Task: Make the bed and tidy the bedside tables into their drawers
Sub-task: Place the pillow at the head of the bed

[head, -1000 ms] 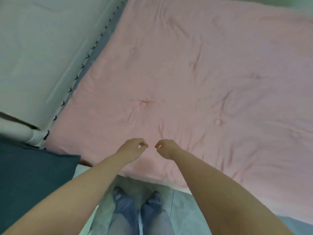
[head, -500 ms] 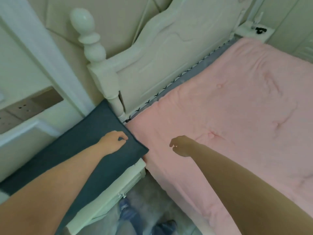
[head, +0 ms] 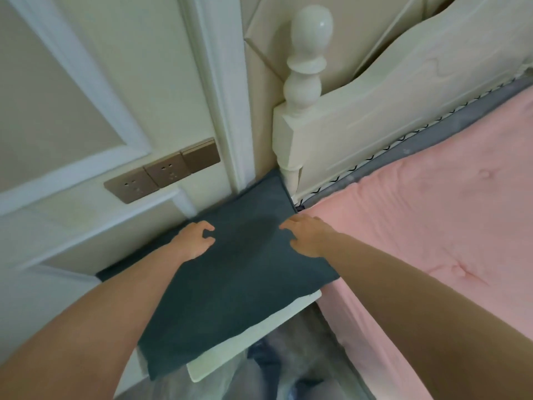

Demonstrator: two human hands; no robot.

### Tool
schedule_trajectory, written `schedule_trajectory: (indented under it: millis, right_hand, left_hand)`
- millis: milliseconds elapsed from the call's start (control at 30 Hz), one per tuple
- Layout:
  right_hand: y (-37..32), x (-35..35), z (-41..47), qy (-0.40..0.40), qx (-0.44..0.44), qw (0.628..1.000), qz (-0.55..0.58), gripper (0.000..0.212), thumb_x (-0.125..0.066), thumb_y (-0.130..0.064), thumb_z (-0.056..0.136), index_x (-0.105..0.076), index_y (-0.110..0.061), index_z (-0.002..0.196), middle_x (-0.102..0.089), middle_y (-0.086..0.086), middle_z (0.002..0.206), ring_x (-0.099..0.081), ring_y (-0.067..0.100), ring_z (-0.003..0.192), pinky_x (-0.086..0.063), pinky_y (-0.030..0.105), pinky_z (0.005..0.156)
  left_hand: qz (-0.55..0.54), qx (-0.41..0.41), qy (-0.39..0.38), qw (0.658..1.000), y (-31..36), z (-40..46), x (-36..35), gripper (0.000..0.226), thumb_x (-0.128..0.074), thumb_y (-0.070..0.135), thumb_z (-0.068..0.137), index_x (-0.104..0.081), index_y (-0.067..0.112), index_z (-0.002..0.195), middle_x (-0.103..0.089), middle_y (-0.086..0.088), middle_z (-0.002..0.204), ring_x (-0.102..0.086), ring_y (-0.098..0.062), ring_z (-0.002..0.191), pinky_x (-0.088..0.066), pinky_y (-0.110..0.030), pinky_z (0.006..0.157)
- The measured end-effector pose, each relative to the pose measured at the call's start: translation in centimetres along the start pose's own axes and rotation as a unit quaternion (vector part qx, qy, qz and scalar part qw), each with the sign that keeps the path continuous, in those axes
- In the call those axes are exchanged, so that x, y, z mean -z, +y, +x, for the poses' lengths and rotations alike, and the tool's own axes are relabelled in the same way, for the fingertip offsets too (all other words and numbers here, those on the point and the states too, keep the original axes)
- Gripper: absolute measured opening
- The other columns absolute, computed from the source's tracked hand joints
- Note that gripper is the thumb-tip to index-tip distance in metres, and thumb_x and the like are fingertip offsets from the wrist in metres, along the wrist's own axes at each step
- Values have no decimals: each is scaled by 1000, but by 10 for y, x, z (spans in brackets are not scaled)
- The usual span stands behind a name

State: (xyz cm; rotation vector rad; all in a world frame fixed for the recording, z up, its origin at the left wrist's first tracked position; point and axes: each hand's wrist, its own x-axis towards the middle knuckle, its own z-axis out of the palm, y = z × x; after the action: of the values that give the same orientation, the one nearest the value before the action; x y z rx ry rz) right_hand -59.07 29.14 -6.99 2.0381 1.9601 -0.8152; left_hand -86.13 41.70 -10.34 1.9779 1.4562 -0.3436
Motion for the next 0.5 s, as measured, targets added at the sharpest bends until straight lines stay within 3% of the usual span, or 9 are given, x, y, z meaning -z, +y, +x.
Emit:
schedule_trajectory:
  millis: [100, 267, 500]
  right_hand:
    - [-22, 3, 22, -2, 17, 1000, 2, 63, -47, -20, 95, -23, -24, 153, -20, 0, 160, -17, 23, 147, -21, 39, 118]
    - [-42, -4, 63, -13, 41, 998, -54, 71, -48, -24, 97, -10, -13, 156, 17, -5, 162, 2, 20, 151, -21, 42, 119]
    - [-88, -11, 137, -29, 26, 999, -3, 71, -45, -27, 99, -5, -12, 156, 14, -3, 163, 10, 19, 150, -20, 44, 119]
  left_hand:
    - [-13, 7, 13, 1000, -20, 6, 9, 43, -55, 31, 95, -46, 23, 137, -44, -7, 142, -53, -24, 117, -44, -38, 100]
    - [-68, 32, 47, 996, -44, 17, 5, 44, -53, 28, 97, -45, 20, 139, -44, -9, 141, -54, -23, 113, -44, -33, 95]
    - [-117, 72, 69, 988, -81, 36, -12, 42, -50, 31, 99, -45, 20, 139, -44, -9, 143, -51, -27, 121, -44, -37, 98]
